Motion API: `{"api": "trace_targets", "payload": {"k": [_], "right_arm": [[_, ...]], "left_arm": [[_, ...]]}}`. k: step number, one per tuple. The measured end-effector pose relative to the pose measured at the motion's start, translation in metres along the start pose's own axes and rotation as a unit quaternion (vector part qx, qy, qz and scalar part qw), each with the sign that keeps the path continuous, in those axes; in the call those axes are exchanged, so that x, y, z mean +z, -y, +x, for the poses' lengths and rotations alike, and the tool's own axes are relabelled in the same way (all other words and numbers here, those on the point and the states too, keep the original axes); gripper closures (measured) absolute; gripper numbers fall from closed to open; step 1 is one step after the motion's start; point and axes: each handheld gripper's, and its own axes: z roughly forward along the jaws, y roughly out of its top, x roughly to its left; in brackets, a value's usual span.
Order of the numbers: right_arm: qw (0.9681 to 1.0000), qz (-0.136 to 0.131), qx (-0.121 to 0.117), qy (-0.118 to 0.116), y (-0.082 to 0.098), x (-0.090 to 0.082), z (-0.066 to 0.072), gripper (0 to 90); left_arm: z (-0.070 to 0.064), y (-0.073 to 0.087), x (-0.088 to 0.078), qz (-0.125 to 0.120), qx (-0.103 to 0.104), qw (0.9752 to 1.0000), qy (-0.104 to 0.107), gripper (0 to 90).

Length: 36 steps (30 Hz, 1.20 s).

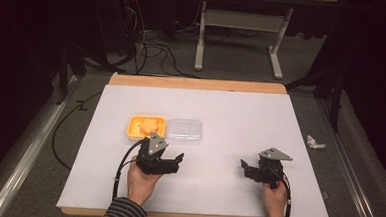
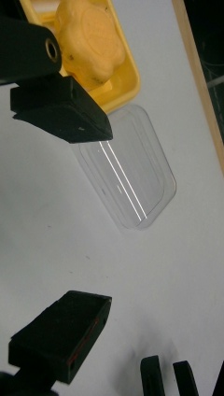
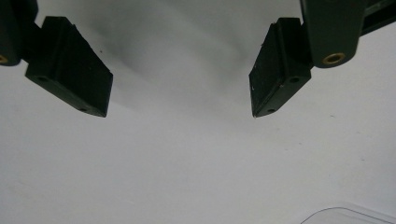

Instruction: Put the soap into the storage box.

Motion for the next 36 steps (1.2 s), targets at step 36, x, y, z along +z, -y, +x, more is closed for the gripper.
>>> {"api": "trace_targets", "payload": {"k": [36], "right_arm": [[0.9996,-0.026,0.013,-0.003,0.002,-0.005,-0.003,21.6]], "left_arm": [[0.003,0.033,0.025,0.036,0.012,0.9992,-0.013,18.1]]}}
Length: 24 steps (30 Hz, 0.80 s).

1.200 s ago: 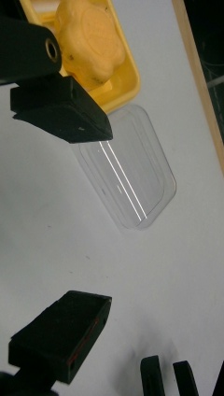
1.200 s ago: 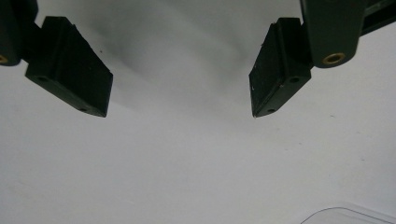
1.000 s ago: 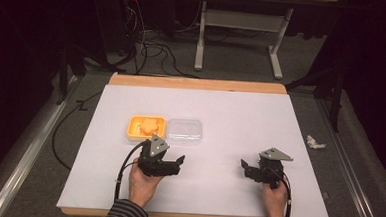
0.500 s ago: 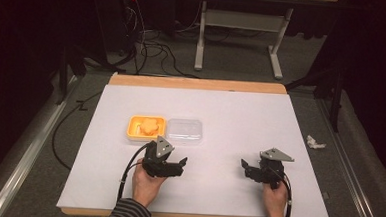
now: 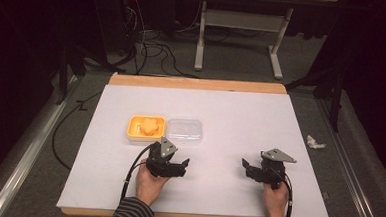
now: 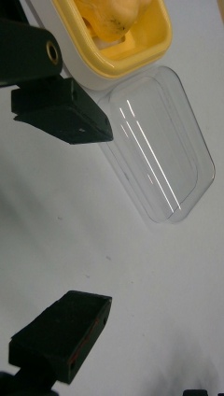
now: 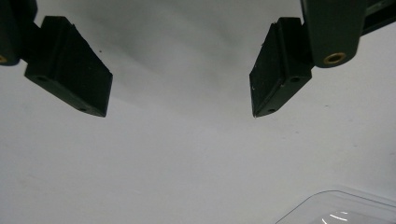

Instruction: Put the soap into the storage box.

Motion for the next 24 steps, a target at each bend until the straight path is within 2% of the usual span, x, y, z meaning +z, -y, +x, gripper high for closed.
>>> {"api": "trace_targets", "payload": {"k": [14,24], "right_arm": [[0.9999,0.008,0.003,0.005,0.000,0.001,0.001,20.7],[1.0000,0.007,0.004,0.005,0.000,0.001,0.001,20.7]], "left_arm": [[0.006,0.008,0.007,0.006,-0.009,0.9999,-0.010,18.2],[0.008,0.012,0.011,0.010,-0.007,0.9998,-0.014,18.3]]}}
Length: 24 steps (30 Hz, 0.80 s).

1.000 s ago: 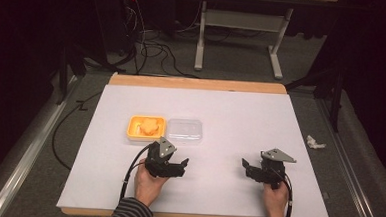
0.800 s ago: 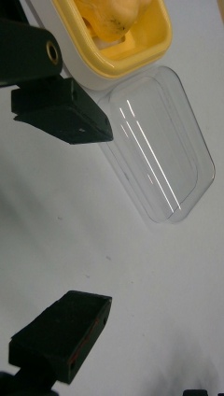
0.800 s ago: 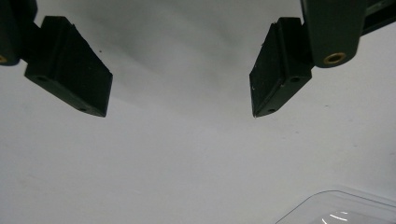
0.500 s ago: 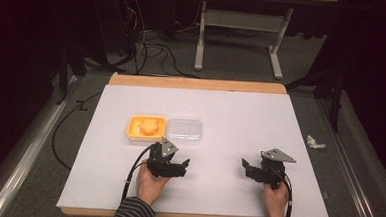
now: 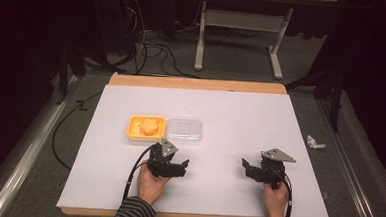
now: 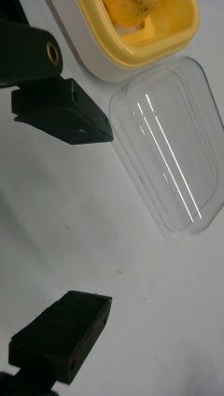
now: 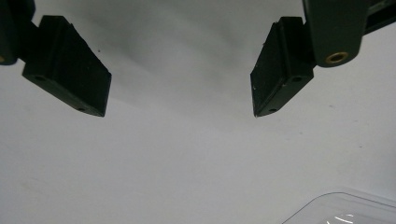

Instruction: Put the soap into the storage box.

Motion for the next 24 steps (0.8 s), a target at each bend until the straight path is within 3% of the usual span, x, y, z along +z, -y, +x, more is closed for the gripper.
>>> {"api": "trace_targets", "payload": {"k": [16,24], "right_arm": [[1.0000,-0.001,-0.004,0.001,0.0001,-0.0001,0.0001,20.5],[1.0000,-0.001,-0.004,0.001,0.0001,0.0001,0.0003,20.5]], "left_arm": [[0.0023,0.0049,0.0064,-0.003,0.002,1.0000,-0.007,18.3],[0.0024,0.0070,0.0104,-0.016,0.004,0.9998,-0.012,18.0]]}}
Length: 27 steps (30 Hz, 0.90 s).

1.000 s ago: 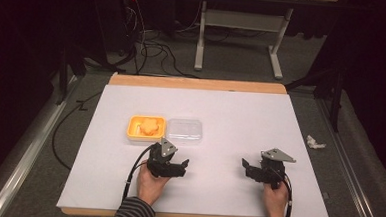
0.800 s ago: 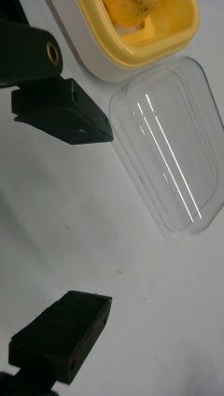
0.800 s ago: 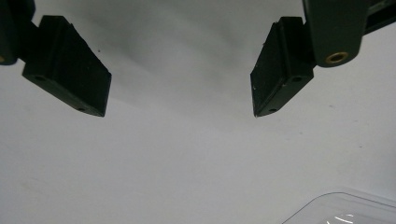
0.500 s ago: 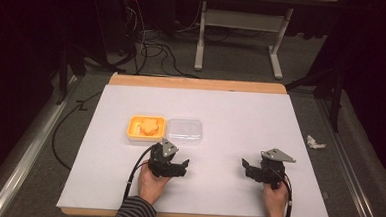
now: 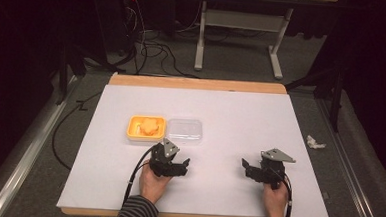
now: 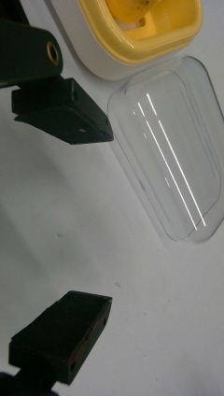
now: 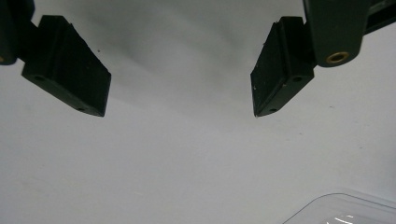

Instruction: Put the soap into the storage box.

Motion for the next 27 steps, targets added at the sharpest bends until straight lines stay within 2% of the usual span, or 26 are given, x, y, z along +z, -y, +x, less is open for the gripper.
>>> {"api": "trace_targets", "payload": {"k": [5,27], "right_arm": [[1.0000,0.000,-0.001,0.000,0.0000,0.0001,0.0001,20.5],[1.0000,0.004,-0.007,0.001,-0.0003,0.0007,0.0005,20.5]], "left_arm": [[0.0020,0.0021,0.0004,-0.007,0.008,0.9999,-0.005,17.8],[0.0059,0.0041,0.0010,-0.026,-0.004,0.9996,-0.009,16.6]]}}
